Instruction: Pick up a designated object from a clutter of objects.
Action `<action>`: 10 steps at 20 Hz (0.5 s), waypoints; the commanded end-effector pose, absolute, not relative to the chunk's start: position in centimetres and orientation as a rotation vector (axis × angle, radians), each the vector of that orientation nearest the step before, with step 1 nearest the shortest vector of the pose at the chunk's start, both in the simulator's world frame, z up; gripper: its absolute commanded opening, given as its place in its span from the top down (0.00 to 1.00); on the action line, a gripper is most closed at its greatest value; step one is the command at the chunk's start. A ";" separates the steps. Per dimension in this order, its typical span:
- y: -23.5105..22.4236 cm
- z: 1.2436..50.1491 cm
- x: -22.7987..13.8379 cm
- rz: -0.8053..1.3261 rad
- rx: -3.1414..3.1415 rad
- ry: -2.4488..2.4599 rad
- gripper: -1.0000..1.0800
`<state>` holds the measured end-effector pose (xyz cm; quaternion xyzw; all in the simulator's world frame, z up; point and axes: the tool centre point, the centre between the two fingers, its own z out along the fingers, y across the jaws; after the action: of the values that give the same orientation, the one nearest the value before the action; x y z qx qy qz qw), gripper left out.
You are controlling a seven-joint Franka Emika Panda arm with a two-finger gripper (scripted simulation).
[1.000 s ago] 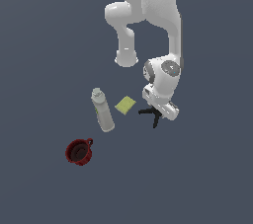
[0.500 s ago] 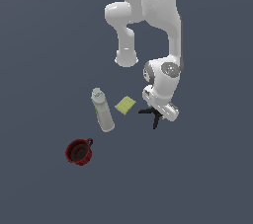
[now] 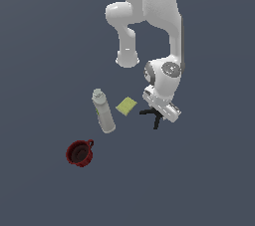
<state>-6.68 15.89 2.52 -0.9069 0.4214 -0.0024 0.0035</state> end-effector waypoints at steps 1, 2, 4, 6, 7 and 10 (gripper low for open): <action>15.6 3.0 -6.7 -0.010 -2.841 1.321 1.00; 15.4 3.2 -6.8 -0.010 -2.841 1.321 1.00; 14.9 3.8 -6.9 -0.009 -2.841 1.321 1.00; 14.3 4.5 -7.1 -0.008 -2.841 1.321 1.00; 14.0 4.9 -7.2 -0.008 -2.841 1.321 1.00; 12.8 6.4 -7.6 -0.006 -2.840 1.322 1.00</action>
<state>-7.47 13.42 5.55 -0.9067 0.4217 -0.0014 0.0037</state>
